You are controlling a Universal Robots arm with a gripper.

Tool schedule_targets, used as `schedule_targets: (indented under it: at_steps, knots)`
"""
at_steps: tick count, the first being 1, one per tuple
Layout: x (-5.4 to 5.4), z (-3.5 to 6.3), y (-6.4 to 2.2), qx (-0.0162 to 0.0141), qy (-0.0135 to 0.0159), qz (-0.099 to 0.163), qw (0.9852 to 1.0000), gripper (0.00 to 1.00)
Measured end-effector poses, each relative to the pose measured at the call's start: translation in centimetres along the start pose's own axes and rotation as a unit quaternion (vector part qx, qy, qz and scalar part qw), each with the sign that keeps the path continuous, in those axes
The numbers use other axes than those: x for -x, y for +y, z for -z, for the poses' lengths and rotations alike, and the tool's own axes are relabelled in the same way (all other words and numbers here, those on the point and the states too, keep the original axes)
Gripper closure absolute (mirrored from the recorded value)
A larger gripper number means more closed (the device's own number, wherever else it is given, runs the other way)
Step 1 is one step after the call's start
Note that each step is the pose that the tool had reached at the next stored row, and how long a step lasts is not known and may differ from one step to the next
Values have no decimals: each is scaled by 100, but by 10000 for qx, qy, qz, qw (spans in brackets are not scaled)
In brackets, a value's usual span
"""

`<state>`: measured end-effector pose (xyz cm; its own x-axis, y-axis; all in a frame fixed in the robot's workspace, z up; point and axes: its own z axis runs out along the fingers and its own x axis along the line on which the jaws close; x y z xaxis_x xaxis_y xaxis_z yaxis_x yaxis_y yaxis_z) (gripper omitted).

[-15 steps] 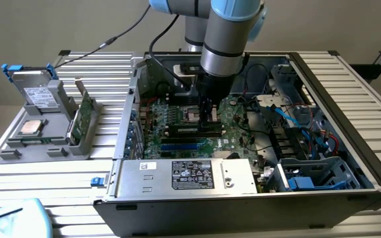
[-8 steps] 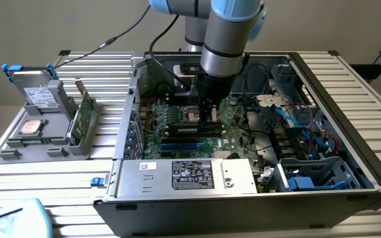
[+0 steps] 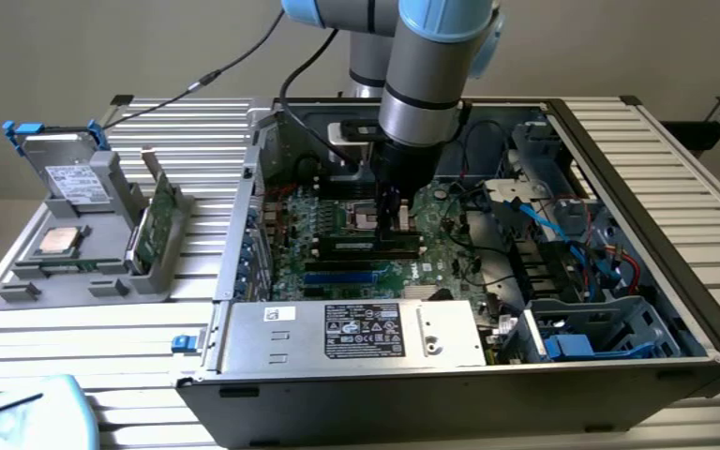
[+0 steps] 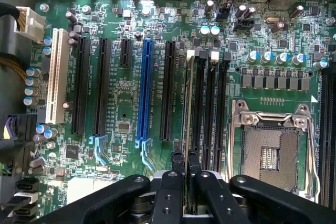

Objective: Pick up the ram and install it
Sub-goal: 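Insert the ram into the slot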

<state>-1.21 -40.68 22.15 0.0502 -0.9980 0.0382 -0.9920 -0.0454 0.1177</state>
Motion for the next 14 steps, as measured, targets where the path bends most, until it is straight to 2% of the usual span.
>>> schedule_targets:
  at_steps: [14]
  knots:
    - [1,-21,-2,3,-8,-76,10000,86]
